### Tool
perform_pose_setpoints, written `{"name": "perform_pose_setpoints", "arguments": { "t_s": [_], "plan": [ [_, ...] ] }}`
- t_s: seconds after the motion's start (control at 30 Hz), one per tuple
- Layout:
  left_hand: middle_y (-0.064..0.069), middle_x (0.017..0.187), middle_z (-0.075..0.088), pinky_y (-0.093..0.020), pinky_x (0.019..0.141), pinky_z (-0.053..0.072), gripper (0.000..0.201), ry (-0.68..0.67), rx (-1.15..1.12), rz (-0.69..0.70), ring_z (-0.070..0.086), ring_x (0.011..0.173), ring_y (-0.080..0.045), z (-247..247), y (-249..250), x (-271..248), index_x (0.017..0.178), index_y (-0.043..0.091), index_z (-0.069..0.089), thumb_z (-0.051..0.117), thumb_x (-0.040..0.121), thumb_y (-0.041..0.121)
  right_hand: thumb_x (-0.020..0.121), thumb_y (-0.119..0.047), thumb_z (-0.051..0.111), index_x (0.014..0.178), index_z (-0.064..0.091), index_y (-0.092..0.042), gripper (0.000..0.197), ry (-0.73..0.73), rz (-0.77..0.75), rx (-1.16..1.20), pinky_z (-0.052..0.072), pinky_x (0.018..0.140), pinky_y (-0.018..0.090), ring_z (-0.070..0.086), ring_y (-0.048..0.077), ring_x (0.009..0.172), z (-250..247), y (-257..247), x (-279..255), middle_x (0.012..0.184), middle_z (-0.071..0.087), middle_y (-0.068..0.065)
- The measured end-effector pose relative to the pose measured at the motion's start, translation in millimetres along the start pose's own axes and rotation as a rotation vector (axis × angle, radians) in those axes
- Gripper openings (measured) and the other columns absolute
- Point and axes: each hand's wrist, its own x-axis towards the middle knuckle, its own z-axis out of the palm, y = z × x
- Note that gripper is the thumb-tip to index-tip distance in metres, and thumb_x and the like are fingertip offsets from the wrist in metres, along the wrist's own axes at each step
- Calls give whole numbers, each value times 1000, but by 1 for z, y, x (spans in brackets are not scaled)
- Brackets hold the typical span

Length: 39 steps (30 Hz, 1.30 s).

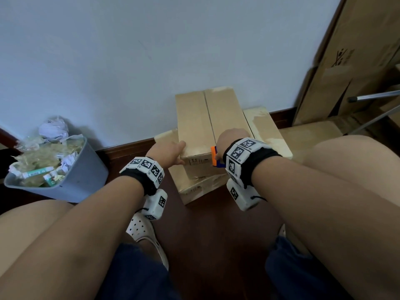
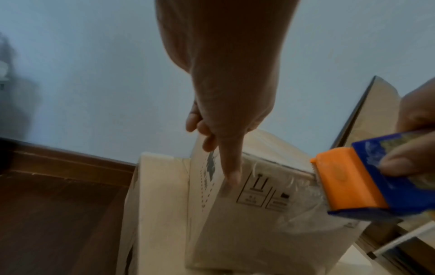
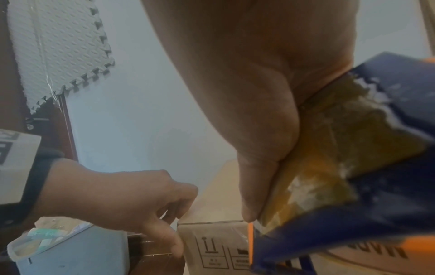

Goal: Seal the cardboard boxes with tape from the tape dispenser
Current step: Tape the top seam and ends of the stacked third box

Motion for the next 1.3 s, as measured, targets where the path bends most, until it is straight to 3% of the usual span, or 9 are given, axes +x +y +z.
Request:
{"name": "perform_pose_setpoints", "arguments": {
  "t_s": [0.3, 0.43, 0.57, 0.67, 0.8, 0.9, 0.97, 1.1, 1.3],
  "plan": [
    [-6, 93, 60, -33, 63, 41, 43, -118, 48, 50, 61, 88, -26, -13, 0, 10, 105, 11, 47, 60, 88, 48, 86, -40, 62, 111, 61, 0, 48, 10, -15, 33, 51, 87, 44, 61, 34, 101, 1, 1, -6, 111, 63, 18],
    [-1, 84, 65, -27, 62, 40, 35, -141, -398, -125, 60, 76, -17, 0, -8, 5, 88, 13, 54, 68, 84, 46, 89, -39, 59, 116, 62, 0, 48, -24, 40, 46, 51, 89, 49, 63, 37, 102, 0, -3, -3, 114, 64, 21],
    [3, 74, 72, -21, 62, 44, 32, -147, -537, -208, 64, 69, -10, 9, -4, -4, 78, 12, 71, 63, 90, 40, 83, -37, 63, 91, 54, -12, 28, 60, -116, 200, 40, 53, 26, 53, 23, 84, -2, 15, -11, 77, 50, 2],
    [3, 73, 73, -20, 63, 46, 29, -141, -572, -229, 65, 65, -8, 7, 1, -3, 77, 12, 71, 60, 93, 33, 87, -41, 60, 102, 60, -4, 40, 35, -56, 134, 53, 79, 39, 61, 32, 97, -4, 14, -8, 93, 62, 12],
    [-1, 74, 73, -14, 57, 47, 26, -96, -733, -334, 62, 56, -4, 12, 9, -2, 80, 7, 71, 58, 95, 24, 80, -39, 62, 85, 52, -19, 23, 135, -172, 305, 35, 58, 30, 45, 21, 77, -5, 20, -17, 65, 37, -3],
    [-7, 85, 74, -16, 55, 52, 17, -64, -939, -409, 61, 53, -5, 16, 9, -4, 92, 3, 71, 60, 94, 15, 84, -40, 61, 104, 62, -5, 40, 51, -92, 209, 50, 77, 40, 55, 30, 87, -3, 8, -6, 95, 62, 10],
    [-5, 88, 74, -23, 69, 56, 13, -105, -928, -386, 63, 60, -7, 14, 5, -5, 96, 6, 71, 61, 93, 14, 85, -42, 60, 112, 61, -3, 48, 5, -57, 208, 49, 83, 46, 60, 33, 97, -1, 0, -5, 110, 63, 16],
    [-2, 82, 74, -30, 81, 56, 18, -56, -771, -375, 68, 70, -10, 12, 2, -3, 86, 9, 73, 59, 93, 17, 83, -47, 62, 110, 59, 2, 56, 4, -15, 146, 49, 84, 49, 58, 34, 92, 2, 0, -2, 101, 56, 21],
    [-2, 78, 74, -30, 81, 54, 26, -4, -706, -433, 69, 78, -13, 11, 15, -2, 85, 8, 73, 52, 96, 19, 87, -42, 60, 91, 50, -6, 38, 25, -35, 232, 51, 81, 43, 52, 30, 85, -4, 3, -10, 89, 56, 15]
  ]
}}
